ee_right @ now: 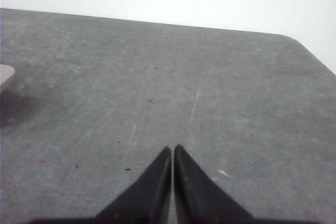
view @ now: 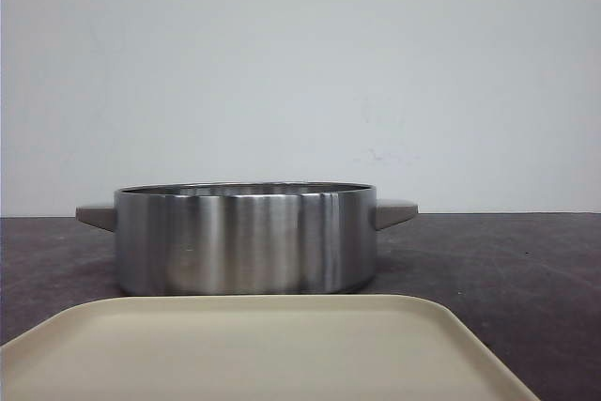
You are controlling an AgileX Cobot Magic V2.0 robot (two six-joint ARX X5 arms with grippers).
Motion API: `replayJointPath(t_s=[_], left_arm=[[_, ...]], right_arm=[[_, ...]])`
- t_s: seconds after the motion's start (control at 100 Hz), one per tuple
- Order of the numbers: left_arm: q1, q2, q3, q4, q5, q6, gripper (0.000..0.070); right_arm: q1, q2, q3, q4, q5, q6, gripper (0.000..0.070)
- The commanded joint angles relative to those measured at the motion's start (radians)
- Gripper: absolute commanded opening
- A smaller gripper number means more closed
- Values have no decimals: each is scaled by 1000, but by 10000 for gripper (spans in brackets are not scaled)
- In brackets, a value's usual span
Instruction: Steam buns
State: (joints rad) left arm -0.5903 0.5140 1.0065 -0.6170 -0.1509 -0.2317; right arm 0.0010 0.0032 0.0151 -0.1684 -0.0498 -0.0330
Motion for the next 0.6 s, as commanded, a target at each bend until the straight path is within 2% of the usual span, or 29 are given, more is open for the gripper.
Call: replayJointPath(t_s=[0.0,0.52,0.59], left_arm=[[-6,1,17,11,2,-5,3],[-6,2,17,11,2,-5,3],[-5,2,17,10,1,33,3]], right_arm=[[3,0,-3,12,0,-1,7],[3,0,-3,11,0,-1,7],[3,0,-2,11,0,-1,7]])
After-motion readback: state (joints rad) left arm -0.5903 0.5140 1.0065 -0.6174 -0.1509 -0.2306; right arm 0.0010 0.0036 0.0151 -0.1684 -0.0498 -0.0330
